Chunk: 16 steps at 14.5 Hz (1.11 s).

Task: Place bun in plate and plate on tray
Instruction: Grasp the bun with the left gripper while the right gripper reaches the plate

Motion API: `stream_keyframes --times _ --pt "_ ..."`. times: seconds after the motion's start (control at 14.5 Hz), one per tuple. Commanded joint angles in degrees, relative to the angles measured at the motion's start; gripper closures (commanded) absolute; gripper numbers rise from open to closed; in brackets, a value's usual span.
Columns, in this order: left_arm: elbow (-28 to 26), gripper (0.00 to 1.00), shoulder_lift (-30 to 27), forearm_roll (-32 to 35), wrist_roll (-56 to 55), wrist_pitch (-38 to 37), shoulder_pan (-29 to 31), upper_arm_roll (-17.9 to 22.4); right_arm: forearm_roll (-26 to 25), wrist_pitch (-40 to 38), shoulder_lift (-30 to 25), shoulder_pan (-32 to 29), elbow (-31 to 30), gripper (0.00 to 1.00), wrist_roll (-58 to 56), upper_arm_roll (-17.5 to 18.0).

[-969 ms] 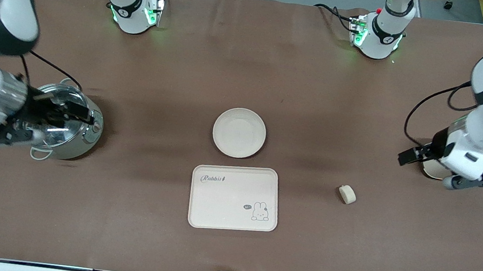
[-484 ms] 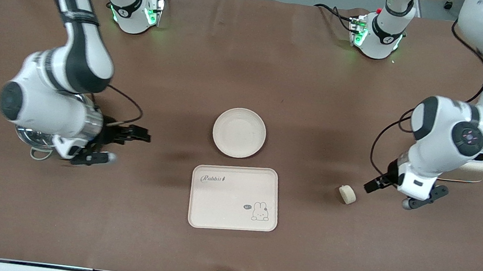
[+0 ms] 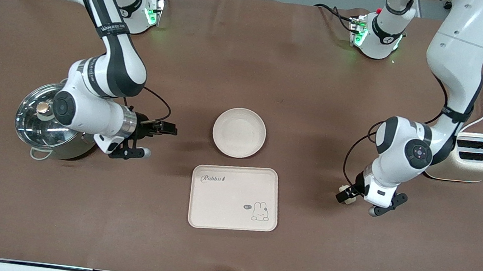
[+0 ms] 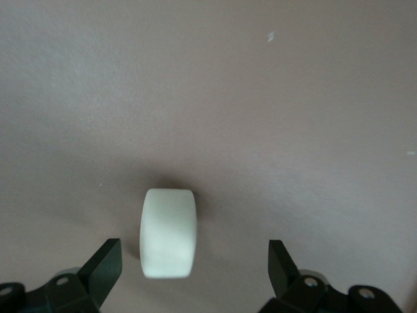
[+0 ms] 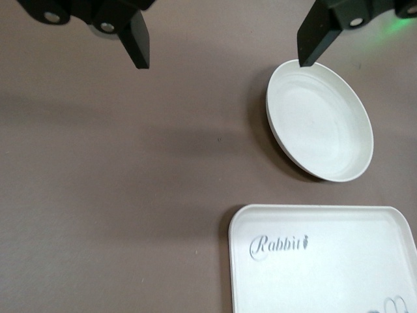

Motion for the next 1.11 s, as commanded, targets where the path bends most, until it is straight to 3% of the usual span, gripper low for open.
stream_keyframes --times 0.0,0.14,0.35,0.48,0.76,1.04 --pt "1.36 0.04 2.05 1.11 -0.47 0.42 0.42 0.21 3.15 5.63 -0.44 1.52 -5.44 0.0 -0.12 -0.24" --pt "1.8 0.16 3.64 1.03 -0.73 0.42 0.51 0.39 7.53 9.15 -0.18 4.86 -7.56 0.0 0.23 -0.42" --pt "1.8 0.57 3.82 1.03 -0.82 0.16 0.33 0.39 8.43 16.88 2.88 8.28 -10.02 0.0 0.59 -0.24" --pt "1.71 0.72 3.38 1.03 -2.04 -0.11 0.16 -0.05 11.67 18.48 4.56 11.1 -10.03 0.0 0.59 -0.24" --pt "1.98 0.73 0.48 1.03 -12.21 -3.53 -7.11 -0.23 17.3 21.37 7.99 14.0 -10.2 0.0 0.59 -0.24" --pt "5.31 0.71 0.56 0.94 -27.86 -3.62 -18.53 -0.14 17.66 21.65 8.08 14.54 -10.29 0.01 0.59 -0.33"
